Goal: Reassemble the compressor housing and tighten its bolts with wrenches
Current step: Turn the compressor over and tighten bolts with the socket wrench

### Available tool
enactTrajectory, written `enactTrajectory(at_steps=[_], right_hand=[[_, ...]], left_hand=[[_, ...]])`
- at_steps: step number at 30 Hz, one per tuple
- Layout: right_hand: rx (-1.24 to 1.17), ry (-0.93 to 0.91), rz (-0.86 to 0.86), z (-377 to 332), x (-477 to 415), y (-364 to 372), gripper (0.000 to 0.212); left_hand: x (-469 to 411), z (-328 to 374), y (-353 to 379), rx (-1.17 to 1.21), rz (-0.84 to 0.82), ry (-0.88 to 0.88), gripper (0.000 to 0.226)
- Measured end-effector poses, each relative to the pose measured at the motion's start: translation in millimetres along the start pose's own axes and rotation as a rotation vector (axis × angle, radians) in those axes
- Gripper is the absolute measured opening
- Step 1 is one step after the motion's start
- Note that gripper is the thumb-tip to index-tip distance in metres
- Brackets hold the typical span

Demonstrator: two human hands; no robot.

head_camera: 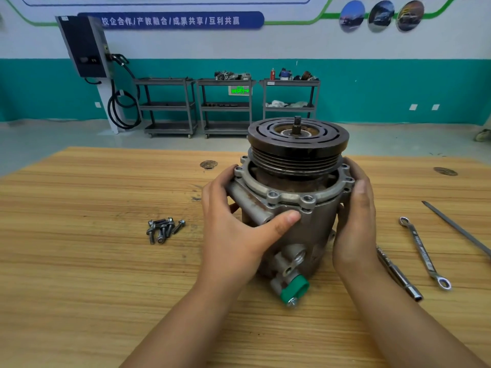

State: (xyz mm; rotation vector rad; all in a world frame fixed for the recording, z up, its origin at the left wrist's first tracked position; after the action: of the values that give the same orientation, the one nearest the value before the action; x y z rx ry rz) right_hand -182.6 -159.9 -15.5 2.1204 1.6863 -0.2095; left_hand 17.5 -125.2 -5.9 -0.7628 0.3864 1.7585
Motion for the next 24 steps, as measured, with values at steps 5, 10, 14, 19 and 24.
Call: enactTrajectory(at_steps=[5, 10, 14, 19, 24], right_hand=[[-0.017, -0.004, -0.041, -0.2, 2.5, 8.9, 0.050], [-0.059, 0.175, -0.027, 16.5, -5.6, 3.2, 0.043], [-0.061, 0.219, -0.029, 18.7, -5.7, 3.2, 0.043], [-0.066, 0.145, -0.017, 6.3, -3.7, 3.0, 0.037], [0.090, -0.022, 0.158, -13.6, 4.7, -10.3, 0.031]], left_hand=[[12.3, 13.1, 1.6, -0.062, 0.108, 0.041, 0.092], [26.2, 26.4, 9.1, -0.064, 0.132, 0.078, 0.081], [29.0, 27.2, 12.1, -0.066, 0.139, 0.079, 0.084], [21.2, 21.8, 10.4, -0.109, 0.071, 0.129, 0.082], [5.2, 1.1, 13.6, -0.112, -0.037, 0.093, 0.090]])
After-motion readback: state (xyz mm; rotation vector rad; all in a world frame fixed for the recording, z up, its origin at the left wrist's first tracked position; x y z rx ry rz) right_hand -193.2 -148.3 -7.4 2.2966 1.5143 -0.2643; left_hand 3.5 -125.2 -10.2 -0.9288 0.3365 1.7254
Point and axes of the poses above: each hand's wrist, its own x-axis away from the middle knuckle, its own y-axis out of the palm, z = x × y, the point moved 10 cm from there along -x, towards the middle knuckle, and after that the axes turned 12 degrees about y, right-handed, at the moved point
